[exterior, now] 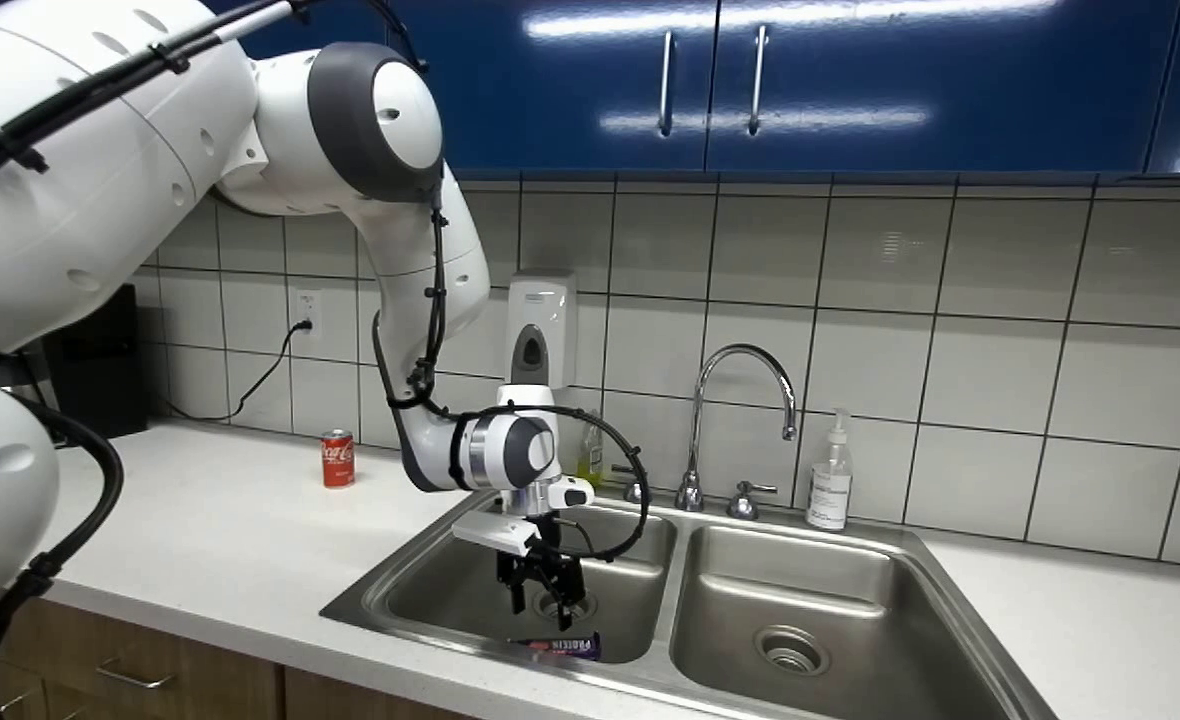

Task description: Remove the candy bar from the sink

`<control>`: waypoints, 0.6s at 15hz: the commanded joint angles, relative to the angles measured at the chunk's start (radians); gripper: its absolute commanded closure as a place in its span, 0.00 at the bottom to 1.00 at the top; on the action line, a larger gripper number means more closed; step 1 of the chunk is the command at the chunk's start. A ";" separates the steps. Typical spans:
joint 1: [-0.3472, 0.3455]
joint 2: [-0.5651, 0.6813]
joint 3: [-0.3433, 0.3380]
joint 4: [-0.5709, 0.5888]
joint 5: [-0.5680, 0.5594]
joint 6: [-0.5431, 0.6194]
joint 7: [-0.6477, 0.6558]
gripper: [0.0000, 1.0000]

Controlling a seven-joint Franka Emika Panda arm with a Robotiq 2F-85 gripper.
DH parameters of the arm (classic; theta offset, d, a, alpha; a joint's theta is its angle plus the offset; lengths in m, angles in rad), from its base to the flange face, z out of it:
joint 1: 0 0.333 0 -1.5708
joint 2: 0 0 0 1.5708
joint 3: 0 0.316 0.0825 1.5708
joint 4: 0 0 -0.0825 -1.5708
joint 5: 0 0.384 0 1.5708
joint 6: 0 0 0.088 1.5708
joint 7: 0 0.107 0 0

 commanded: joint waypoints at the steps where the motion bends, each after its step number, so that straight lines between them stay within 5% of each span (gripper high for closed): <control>1: 0.016 0.003 -0.015 0.002 0.024 0.000 -0.017 0.00; 9: 0.049 -0.005 -0.048 -0.024 0.055 0.031 0.050 0.00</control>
